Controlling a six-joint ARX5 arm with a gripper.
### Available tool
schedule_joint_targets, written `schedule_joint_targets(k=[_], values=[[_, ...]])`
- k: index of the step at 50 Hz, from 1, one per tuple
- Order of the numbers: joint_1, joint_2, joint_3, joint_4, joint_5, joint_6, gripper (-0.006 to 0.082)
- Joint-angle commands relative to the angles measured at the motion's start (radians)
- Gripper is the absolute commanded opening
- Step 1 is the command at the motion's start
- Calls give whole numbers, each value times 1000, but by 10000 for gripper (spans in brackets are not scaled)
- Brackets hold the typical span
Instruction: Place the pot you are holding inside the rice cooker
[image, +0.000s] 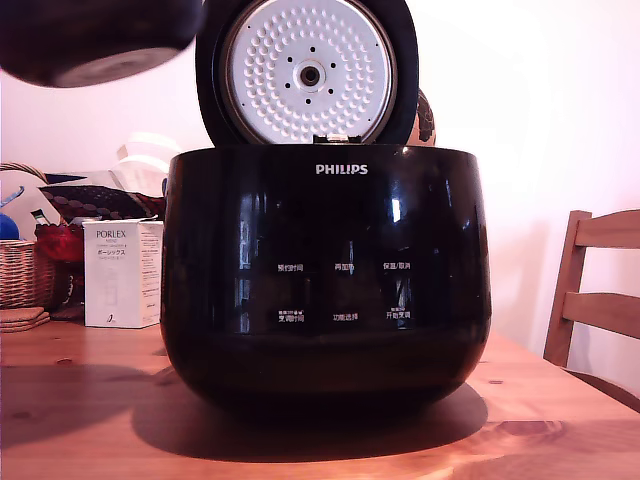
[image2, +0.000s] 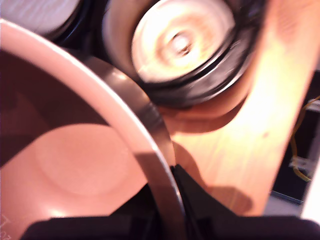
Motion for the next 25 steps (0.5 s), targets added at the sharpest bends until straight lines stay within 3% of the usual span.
schedule_joint_targets(k=[1,25], values=[[-27,14,34,48,6,0,-24],[-166,125,34,163,37,-25,-24]])
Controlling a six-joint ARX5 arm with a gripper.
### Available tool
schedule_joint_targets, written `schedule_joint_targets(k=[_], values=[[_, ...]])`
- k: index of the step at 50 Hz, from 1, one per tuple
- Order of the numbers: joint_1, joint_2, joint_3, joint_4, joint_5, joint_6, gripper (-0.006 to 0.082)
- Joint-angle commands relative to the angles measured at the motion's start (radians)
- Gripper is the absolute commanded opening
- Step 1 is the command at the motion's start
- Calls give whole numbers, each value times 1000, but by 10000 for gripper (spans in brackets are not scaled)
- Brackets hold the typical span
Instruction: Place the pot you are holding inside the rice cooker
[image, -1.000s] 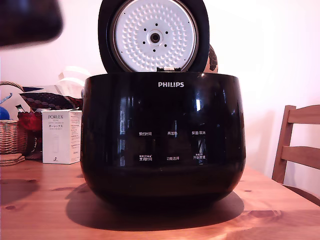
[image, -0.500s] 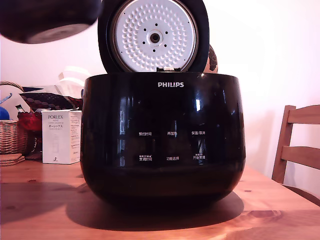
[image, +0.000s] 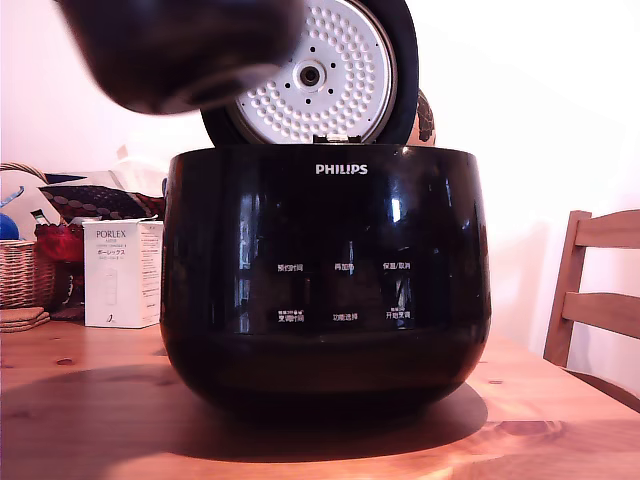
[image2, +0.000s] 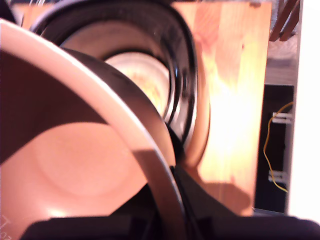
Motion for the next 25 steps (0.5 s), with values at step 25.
schedule_joint_targets(k=[25], values=[[-55,109,34,176,72,1,-24]])
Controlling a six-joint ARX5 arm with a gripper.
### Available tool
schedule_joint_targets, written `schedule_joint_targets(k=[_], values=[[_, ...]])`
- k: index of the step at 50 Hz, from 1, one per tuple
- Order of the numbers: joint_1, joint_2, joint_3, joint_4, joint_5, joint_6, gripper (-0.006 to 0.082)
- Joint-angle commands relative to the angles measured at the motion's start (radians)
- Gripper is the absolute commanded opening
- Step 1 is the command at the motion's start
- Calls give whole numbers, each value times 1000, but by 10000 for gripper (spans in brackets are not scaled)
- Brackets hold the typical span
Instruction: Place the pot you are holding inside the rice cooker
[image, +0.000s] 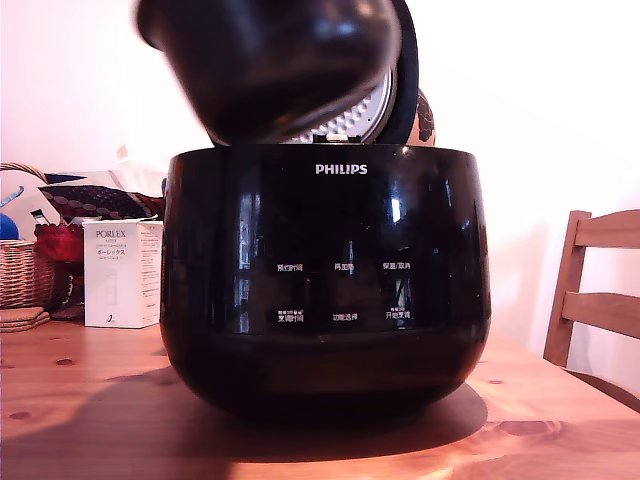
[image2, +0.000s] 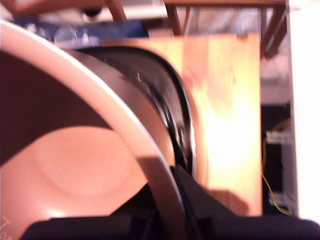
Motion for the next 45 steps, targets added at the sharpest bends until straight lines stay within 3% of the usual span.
schedule_joint_targets(k=[1,45], values=[[-8,14,34,42,0,1,-24],[-14,123,34,-33,-61,32,-24]])
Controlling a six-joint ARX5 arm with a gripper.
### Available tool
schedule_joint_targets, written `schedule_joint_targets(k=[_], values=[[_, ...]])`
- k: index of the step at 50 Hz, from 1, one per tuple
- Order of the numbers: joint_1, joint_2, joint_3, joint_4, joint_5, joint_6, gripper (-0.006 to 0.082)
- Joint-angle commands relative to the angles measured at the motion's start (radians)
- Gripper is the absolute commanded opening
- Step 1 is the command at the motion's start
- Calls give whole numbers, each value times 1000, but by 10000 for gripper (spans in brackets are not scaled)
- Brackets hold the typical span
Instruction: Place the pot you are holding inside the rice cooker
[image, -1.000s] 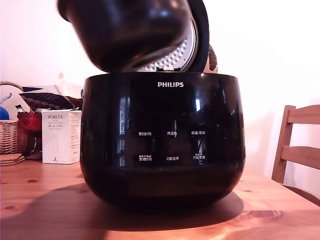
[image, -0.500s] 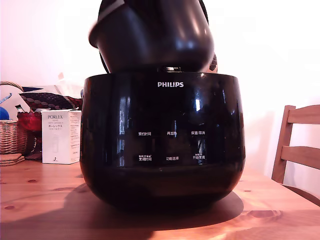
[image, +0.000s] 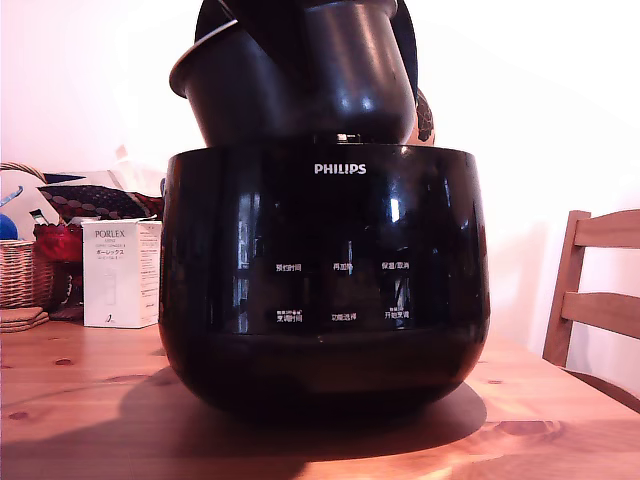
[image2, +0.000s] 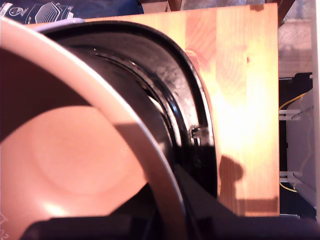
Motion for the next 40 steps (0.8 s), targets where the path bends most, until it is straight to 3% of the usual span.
schedule_joint_targets(k=[1,40], values=[[-3,7,24,-18,-2,0,-24],[-6,50,24,8,42,-6,-24]])
